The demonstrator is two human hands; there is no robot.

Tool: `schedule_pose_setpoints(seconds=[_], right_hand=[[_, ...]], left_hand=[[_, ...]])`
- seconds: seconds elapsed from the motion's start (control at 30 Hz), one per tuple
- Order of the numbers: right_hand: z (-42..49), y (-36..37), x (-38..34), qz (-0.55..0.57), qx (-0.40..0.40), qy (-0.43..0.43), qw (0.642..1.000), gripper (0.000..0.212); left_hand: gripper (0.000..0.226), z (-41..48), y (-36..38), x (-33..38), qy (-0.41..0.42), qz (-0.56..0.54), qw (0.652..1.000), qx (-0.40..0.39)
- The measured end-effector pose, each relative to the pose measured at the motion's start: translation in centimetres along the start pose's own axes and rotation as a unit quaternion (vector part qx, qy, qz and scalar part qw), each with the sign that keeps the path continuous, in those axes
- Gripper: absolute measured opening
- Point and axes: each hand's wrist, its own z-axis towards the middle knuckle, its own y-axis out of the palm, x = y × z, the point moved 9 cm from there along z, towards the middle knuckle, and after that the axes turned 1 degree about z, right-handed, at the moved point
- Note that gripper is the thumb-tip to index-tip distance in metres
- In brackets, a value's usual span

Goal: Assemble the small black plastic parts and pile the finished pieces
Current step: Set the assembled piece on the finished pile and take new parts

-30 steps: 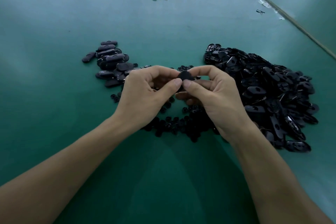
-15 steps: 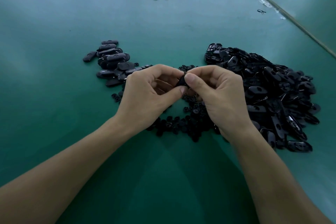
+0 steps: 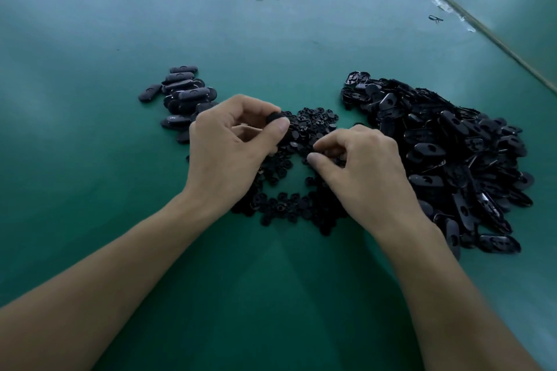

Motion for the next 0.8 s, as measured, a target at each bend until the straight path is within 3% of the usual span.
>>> schedule_pose_setpoints(seconds=[0.17, 0.4, 0.8], right_hand=[[-0.3, 0.8, -0.4, -0.033, -0.031, 0.013, 0.999, 0.022], [-0.2, 0.8, -0.3, 0.009, -0.015, 0.022, 1.0, 0.014], [-0.1, -0.8, -1.0, 0.209, 0.071, -0.01, 0.975, 0.006]], left_hand=[[0.018, 0.0, 0.0, -0.1, 0.011, 0.023, 1.0, 0.003], [0.015, -0.4, 0.3, -0.4, -0.004, -0.059, 0.998, -0.006], [0.014, -0.4, 0.6, -0.7, -0.02, -0.07, 0.997, -0.018]])
